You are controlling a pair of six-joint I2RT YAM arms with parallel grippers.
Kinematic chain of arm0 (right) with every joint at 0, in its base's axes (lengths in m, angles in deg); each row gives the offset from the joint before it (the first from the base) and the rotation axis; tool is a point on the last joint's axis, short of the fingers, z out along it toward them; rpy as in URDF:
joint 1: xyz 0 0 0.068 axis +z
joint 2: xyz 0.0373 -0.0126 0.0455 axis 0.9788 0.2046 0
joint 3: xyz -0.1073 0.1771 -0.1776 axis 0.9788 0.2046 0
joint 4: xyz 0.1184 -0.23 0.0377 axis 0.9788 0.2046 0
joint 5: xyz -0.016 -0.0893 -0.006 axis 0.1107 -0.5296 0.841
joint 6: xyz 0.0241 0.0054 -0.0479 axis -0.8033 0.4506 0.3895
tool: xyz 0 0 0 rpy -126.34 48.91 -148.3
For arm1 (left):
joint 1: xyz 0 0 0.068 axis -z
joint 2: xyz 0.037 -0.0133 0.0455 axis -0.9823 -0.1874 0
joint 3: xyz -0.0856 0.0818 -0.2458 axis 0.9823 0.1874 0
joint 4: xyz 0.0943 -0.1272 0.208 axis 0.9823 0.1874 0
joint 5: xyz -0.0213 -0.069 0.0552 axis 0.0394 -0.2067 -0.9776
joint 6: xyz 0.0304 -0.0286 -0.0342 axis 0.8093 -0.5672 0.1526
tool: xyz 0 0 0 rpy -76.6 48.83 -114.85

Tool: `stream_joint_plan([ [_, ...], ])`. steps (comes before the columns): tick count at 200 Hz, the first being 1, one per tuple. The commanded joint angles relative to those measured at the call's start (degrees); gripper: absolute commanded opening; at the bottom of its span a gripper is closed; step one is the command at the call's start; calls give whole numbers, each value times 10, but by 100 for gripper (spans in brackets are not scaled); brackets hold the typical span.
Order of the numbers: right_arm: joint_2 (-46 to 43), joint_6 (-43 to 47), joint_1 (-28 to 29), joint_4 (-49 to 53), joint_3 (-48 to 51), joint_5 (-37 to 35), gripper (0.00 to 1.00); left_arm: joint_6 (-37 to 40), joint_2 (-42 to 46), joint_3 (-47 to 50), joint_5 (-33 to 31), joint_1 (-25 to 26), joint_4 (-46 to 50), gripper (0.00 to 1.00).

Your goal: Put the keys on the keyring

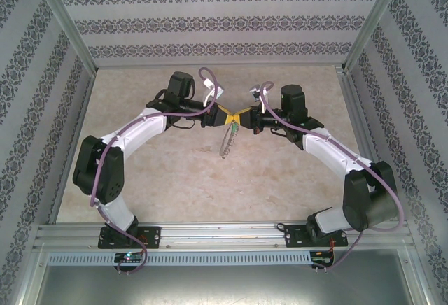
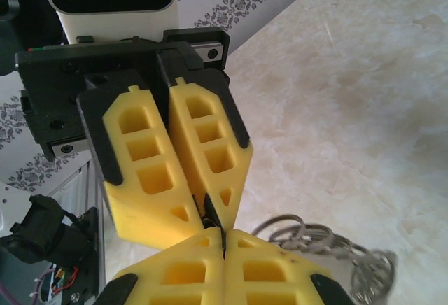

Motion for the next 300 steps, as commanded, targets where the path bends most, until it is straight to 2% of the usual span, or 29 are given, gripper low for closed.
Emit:
stream_joint_plan([
  [1,6,-5,-1,-29,-22,5,0,1,-4,11,33,-2,-29,7],
  [24,6,-8,-1,-32,-21,5,0,-3,-2,15,34,-2,-39,0],
  [52,-5,-22,-5,-44,-13,1,0,-17,0,21,33,-2,-62,0],
  [59,-11,-33,-9,-56,-4,-3,12,-23,2,25,31,-2,-73,0],
  [79,-35,-65,-26,-95,25,-10,27,-40,8,37,27,-2,-106,0],
  [121,-79,-102,-40,-145,89,-28,37,-78,25,67,14,-2,-173,0],
  [162,-104,-150,-37,-216,153,-40,40,-108,45,98,-5,-2,-229,0],
  [197,-102,-159,-22,-231,167,-47,43,-142,52,111,-1,-2,-276,0],
  [244,-77,-151,14,-232,156,-59,44,-147,58,112,0,-2,-281,0],
  [300,-50,-146,18,-237,156,-68,43,-154,71,115,-1,-2,-286,0],
])
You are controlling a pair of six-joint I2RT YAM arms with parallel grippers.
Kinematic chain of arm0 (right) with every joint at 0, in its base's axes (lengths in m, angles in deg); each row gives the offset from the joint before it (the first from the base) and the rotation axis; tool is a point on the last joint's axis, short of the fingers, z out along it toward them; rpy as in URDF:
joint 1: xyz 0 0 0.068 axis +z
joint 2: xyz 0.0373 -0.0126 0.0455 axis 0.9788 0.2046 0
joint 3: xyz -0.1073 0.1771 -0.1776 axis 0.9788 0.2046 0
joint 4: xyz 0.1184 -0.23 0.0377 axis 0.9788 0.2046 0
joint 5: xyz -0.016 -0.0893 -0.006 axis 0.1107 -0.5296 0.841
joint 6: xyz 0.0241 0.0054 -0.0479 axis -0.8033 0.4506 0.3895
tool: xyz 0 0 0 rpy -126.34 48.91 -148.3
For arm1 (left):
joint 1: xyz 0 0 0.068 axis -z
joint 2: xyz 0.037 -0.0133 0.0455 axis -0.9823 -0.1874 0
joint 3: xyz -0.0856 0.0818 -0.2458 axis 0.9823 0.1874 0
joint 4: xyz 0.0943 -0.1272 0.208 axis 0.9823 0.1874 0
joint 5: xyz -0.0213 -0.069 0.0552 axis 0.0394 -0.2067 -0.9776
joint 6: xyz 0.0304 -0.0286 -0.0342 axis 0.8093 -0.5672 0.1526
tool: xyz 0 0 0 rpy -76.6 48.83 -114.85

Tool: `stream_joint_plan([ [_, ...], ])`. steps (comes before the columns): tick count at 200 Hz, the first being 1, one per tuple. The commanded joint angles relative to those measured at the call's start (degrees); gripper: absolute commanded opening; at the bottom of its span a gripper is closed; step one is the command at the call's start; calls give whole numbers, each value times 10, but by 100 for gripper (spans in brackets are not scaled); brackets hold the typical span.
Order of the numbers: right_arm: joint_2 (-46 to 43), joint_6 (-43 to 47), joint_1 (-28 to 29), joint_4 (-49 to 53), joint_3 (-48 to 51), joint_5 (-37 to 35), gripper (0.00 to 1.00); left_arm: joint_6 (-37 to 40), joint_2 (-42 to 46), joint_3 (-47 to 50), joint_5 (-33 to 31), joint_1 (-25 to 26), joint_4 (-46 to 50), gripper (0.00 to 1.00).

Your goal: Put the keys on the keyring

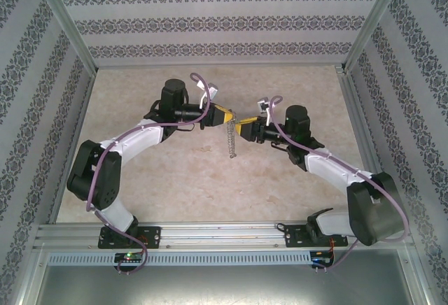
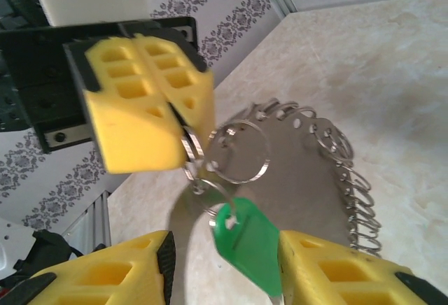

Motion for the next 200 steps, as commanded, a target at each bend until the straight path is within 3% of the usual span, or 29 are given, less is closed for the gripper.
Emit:
stream_joint_plan([
  [1,10,7,3,-27,-9,-5,43,-14,32,4,9,1,-44,0],
  [105,28,9,26,-24,-28,-14,41,-35,36,17,-2,1,-76,0],
  [200,27,18,36,-13,-24,-10,1,-32,40,21,-24,1,-80,0],
])
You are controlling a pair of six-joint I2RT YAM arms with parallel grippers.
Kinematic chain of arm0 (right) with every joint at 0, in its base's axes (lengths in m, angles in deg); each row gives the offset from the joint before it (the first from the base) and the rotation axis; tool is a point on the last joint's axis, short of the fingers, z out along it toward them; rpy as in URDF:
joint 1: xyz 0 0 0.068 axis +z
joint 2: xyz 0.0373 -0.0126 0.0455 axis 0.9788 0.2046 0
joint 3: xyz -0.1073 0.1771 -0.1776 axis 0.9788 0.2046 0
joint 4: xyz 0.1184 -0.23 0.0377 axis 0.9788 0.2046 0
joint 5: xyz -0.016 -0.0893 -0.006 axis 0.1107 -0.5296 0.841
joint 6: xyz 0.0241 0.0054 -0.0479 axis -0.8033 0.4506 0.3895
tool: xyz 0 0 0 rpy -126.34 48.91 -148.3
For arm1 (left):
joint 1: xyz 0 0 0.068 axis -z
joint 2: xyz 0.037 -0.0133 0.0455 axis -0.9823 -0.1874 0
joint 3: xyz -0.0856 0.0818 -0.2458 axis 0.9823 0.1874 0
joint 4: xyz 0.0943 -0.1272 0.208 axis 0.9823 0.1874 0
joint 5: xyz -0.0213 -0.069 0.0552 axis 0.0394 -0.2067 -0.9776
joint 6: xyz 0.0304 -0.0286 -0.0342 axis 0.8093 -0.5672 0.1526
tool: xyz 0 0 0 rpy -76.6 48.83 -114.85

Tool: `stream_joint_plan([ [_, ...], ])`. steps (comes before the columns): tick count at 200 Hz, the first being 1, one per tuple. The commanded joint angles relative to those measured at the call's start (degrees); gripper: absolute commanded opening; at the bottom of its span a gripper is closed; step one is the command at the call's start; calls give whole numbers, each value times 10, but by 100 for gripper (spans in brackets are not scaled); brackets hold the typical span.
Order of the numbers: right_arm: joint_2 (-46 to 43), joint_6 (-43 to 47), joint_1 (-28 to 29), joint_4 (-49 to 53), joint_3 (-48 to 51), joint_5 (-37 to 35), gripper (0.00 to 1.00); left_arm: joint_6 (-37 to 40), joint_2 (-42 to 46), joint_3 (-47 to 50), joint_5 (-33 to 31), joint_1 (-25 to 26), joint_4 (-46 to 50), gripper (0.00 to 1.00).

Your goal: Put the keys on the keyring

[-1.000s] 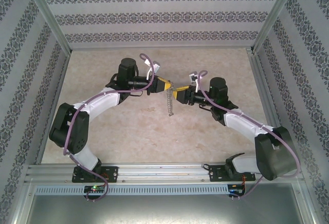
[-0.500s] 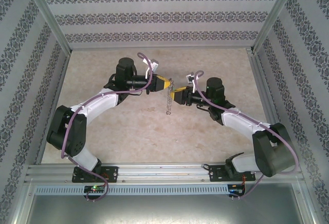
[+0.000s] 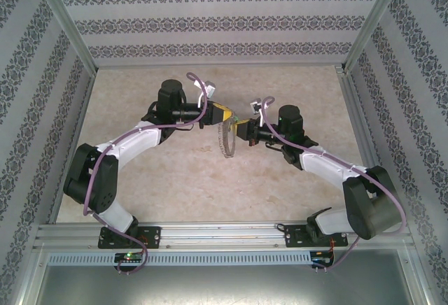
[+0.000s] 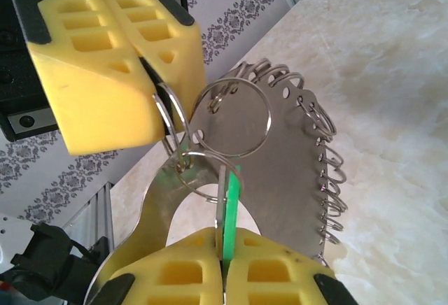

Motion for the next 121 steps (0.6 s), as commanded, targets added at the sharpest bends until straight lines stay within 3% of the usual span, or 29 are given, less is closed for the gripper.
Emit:
stream_joint_plan([
  [1,2,13,5,-7,-10,1,1,-6,21,4,-2,1,-45,0],
  [121,26,27,27,19,-34,27,0,-30,28,28,-32,1,-112,0],
])
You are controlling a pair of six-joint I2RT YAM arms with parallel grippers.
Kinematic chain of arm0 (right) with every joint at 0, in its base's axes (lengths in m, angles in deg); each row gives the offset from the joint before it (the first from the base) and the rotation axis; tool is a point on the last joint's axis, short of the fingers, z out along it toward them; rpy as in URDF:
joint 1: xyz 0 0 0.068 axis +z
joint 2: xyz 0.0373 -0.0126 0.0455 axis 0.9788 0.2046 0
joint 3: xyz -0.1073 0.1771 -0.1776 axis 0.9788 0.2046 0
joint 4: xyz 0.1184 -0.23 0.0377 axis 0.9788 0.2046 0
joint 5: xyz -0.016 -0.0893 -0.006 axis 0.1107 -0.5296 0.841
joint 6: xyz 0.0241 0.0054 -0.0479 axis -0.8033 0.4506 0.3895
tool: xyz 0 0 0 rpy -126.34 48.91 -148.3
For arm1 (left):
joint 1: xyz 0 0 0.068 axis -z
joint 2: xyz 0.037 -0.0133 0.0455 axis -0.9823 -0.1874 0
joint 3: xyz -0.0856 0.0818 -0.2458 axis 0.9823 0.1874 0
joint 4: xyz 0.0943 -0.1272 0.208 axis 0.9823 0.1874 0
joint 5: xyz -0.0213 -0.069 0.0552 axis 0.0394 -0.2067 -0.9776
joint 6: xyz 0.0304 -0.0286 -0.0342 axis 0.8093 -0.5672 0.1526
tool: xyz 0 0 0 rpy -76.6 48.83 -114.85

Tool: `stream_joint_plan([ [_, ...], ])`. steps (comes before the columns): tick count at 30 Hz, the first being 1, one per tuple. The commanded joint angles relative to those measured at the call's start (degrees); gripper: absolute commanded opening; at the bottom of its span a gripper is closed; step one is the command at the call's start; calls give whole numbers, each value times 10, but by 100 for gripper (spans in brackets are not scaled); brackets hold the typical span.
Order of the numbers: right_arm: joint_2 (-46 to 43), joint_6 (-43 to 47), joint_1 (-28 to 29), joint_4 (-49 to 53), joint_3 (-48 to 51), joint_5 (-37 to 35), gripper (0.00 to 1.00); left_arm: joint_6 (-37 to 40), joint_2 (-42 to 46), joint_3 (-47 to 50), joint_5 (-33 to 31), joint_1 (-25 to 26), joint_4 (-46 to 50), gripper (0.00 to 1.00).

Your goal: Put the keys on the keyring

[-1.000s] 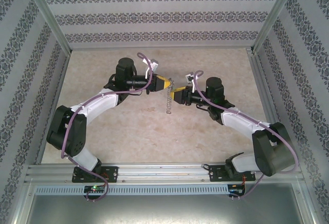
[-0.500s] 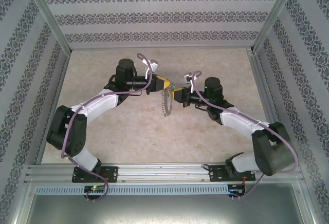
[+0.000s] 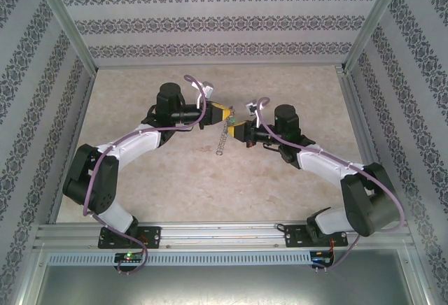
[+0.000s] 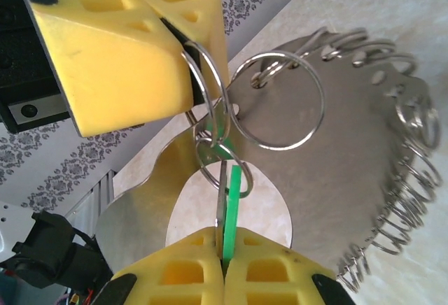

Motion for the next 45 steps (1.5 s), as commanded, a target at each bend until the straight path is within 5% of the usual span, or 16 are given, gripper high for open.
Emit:
stream_joint_plan([
  [1,10,13,10,0,-21,21,0,-12,23,1,0,1,-57,0],
  [13,11,9,13,0,-24,-3,1,-18,23,10,-3,1,-70,0],
  [20,-28,0,-5,-2,7,-18,37,-21,23,15,-4,1,-77,0],
  [34,-154,-35,-51,17,42,-67,61,-33,27,21,-8,1,-91,0],
  [40,-154,-30,-66,58,15,-85,98,-34,33,23,-10,2,-90,0],
  [45,-147,-6,-73,140,-18,-180,98,-31,40,24,-11,1,-86,0],
])
